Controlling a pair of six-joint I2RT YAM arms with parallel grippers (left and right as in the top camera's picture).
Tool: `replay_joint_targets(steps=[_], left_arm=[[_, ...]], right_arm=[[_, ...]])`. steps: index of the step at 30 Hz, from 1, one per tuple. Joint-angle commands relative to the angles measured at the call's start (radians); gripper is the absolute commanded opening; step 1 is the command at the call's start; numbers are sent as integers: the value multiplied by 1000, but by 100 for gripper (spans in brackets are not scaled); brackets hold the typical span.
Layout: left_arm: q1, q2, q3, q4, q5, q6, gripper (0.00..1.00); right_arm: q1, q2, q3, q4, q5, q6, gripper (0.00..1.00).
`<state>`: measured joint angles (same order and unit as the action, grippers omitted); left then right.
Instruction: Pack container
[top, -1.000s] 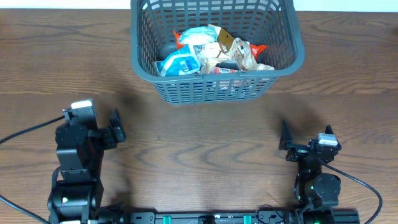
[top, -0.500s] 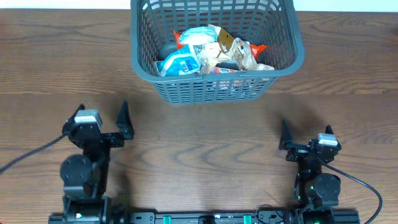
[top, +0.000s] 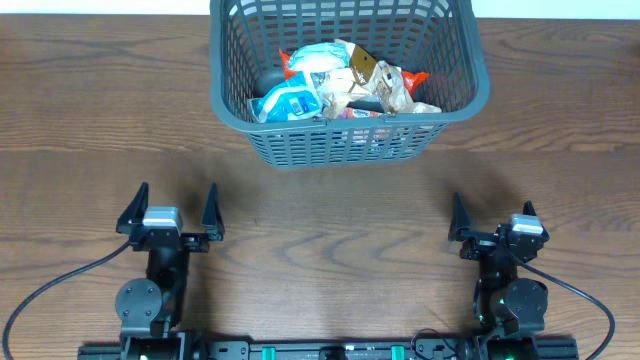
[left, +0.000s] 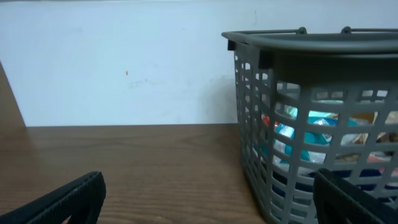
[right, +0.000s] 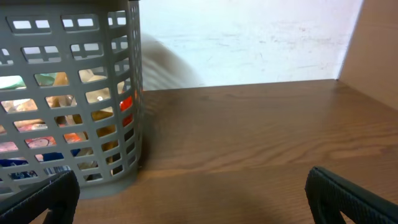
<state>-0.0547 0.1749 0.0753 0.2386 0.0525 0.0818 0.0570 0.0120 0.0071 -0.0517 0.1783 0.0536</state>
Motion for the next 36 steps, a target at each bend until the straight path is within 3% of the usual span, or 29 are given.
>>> replay_joint_targets(steps=[1, 13, 23, 36], left_arm=[[-19, -36, -23, 3, 0, 58, 99], [-27, -116, -71, -92, -11, 76, 99], [-27, -169, -72, -305, -11, 75, 99], [-27, -171, -71, -311, -37, 74, 99]], right_arm=[[8, -7, -2, -4, 16, 17, 99], [8, -7, -2, -4, 16, 17, 99], [8, -7, -2, -4, 16, 17, 99], [8, -7, -2, -4, 16, 17, 99]])
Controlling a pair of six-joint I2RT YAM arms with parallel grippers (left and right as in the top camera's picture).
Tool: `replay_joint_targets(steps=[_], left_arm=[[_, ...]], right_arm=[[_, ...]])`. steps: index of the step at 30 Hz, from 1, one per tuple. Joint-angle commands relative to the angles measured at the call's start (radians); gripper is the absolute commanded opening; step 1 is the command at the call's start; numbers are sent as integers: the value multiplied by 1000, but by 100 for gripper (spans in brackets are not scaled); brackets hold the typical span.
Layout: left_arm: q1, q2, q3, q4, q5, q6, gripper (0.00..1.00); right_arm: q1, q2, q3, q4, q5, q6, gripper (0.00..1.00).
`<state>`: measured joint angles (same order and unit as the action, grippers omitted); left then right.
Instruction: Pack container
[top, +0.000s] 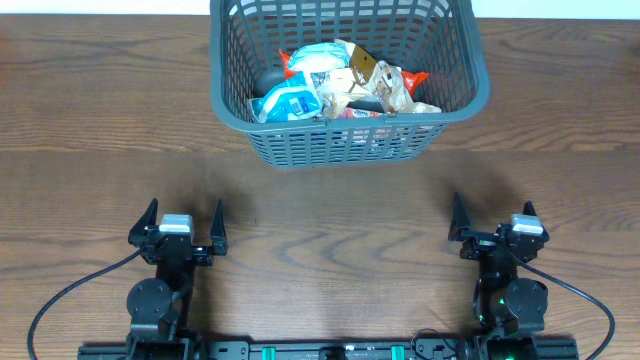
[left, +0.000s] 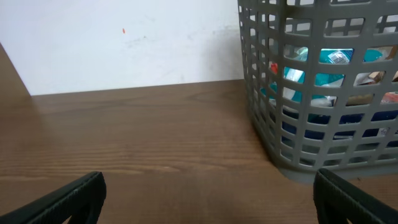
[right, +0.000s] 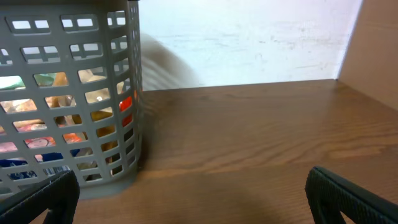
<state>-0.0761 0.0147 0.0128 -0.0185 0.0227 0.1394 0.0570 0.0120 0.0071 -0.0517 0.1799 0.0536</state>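
Observation:
A grey slatted basket (top: 440, 100) stands at the far middle of the wooden table, holding several snack packets (top: 340, 80) in blue, white, red and tan. The basket also shows at the right of the left wrist view (left: 311, 93) and at the left of the right wrist view (right: 68, 93). My left gripper (top: 183, 222) rests near the front left edge, open and empty, its fingertips (left: 68, 202) wide apart. My right gripper (top: 490, 220) rests near the front right, also open with nothing between its fingertips (right: 354, 199).
Bare brown wooden tabletop (top: 330, 210) lies between the basket and both grippers. A white wall (left: 124, 43) rises behind the table's far edge. Black cables (top: 60, 290) trail from the arm bases at the front.
My left gripper has shifted slightly to the right and toward the front edge, and its camera now looks lower at the basket's base. The right arm and basket are unchanged.

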Motion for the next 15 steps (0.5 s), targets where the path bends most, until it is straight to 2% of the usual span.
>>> replay_joint_targets(steps=[1, 15], left_arm=[[-6, -10, -9, -54, -16, 13, 99], [-6, -10, -9, -56, -34, 6, 99]], right_arm=[[8, -7, -2, -4, 14, 17, 99], [8, -7, -2, -4, 14, 17, 99]])
